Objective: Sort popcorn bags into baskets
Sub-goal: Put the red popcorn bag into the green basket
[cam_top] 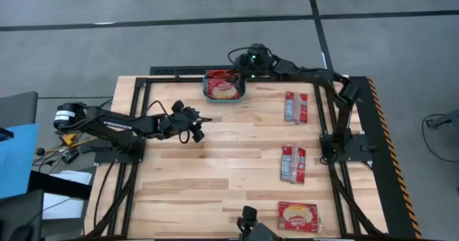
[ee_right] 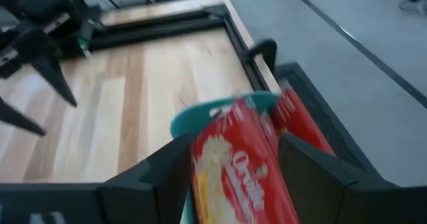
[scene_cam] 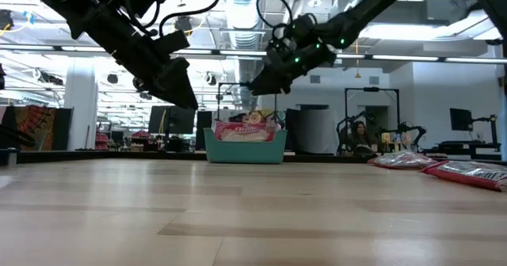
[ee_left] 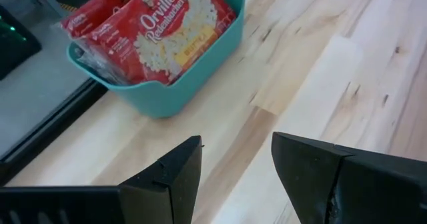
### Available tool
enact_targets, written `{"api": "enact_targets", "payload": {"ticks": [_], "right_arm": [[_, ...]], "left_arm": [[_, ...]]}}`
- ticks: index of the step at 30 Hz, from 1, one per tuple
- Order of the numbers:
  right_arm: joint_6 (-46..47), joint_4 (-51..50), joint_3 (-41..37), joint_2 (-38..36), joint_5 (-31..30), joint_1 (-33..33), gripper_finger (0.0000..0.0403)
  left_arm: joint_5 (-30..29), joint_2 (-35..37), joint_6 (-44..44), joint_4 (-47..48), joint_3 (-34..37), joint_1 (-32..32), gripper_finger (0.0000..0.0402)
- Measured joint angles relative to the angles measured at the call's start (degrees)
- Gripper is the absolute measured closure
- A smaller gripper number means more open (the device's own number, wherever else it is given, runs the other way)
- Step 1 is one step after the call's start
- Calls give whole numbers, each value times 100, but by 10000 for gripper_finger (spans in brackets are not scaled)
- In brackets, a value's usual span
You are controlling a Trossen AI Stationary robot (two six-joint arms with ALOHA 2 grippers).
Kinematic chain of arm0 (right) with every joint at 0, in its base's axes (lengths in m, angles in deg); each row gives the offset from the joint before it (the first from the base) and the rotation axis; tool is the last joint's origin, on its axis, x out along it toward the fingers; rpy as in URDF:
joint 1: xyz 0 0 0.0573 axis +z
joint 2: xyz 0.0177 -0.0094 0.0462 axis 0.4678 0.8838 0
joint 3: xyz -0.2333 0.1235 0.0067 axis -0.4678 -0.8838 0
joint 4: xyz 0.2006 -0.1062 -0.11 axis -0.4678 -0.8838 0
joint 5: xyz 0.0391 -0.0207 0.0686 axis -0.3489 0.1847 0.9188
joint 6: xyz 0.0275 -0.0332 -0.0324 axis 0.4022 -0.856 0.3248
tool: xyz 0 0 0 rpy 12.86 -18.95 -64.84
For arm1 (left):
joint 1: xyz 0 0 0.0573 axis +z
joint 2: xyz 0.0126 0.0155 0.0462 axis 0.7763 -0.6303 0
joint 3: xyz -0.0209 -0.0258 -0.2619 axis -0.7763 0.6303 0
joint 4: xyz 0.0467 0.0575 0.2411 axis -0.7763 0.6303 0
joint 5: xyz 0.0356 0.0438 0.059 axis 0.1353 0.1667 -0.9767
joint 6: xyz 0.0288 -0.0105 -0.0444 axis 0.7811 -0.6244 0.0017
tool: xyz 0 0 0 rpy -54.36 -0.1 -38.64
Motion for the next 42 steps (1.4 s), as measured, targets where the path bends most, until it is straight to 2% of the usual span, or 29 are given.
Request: {"api": "enact_targets", "payload": {"ticks": [5,12,15,18,23,25,28,31,33,36,40,42], "right_arm": [[-61,-904,-318,-788,-481,184,176],[1077,-1222,-2133,-2044,-648,663,233],[1509,-1364,-2854,-2495,-1589,1023,257],[1885,-1755,-3215,-2825,-2582,1343,278],[2620,-2693,-3419,-2962,-3200,1660,300],[2715,-2584,-3508,-2904,-3386,1744,301],[2451,-1609,-3600,-2639,-3290,1796,300],[1938,-142,-3498,-2185,-2807,1678,304],[1687,399,-3207,-1761,-2376,1511,310],[1396,397,-2436,-1116,-2021,1221,325],[922,-154,-1294,-315,-1960,954,345],[687,-568,-738,47,-1954,869,353]], "left_arm": [[0,0,-272,370,0,-38,227],[-87,0,-727,837,11,-190,227],[-93,0,-741,758,11,-234,227],[-103,0,-558,620,11,-234,227],[-103,0,-409,577,11,-234,227],[-104,0,-401,576,11,-230,227],[-175,0,-334,460,11,-201,227],[-366,0,192,145,11,-93,227],[-562,-2,659,-178,9,58,227],[-759,65,817,-537,-152,448,227],[-94,228,1351,-617,-698,1302,227],[466,223,1661,-600,-1030,1885,227]]}}
